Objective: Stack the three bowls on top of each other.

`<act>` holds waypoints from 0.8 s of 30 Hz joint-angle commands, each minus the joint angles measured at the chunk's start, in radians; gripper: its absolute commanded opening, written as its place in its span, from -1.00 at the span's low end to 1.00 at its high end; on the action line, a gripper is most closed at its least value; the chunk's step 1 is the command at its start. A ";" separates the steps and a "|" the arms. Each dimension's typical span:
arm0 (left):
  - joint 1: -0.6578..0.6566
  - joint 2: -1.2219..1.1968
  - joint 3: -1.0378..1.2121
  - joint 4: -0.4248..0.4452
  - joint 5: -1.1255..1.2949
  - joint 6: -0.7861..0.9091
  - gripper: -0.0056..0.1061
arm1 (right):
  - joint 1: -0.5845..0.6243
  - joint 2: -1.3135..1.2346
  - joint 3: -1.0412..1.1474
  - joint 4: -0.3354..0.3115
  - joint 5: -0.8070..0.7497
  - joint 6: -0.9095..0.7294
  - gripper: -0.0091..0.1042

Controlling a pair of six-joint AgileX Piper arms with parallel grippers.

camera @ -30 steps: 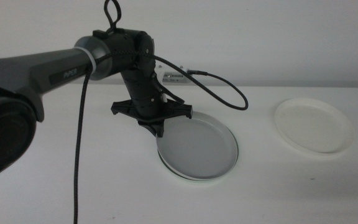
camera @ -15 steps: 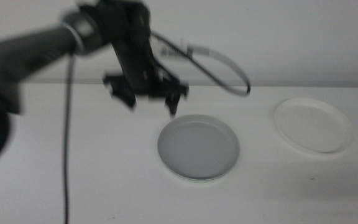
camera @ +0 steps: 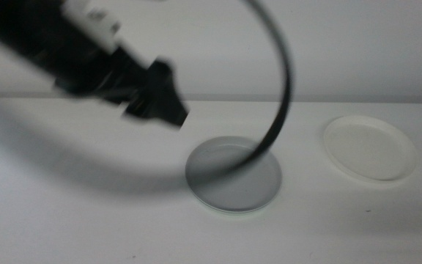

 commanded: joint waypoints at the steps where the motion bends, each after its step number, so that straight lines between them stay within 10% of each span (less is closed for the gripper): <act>1: 0.036 -0.090 0.100 -0.079 -0.031 0.068 0.78 | -0.001 -0.039 0.043 -0.011 -0.003 -0.001 0.78; 24: 0.087 -0.117 0.130 -0.087 -0.118 0.083 0.78 | -0.001 -0.039 0.043 -0.011 -0.003 -0.001 0.78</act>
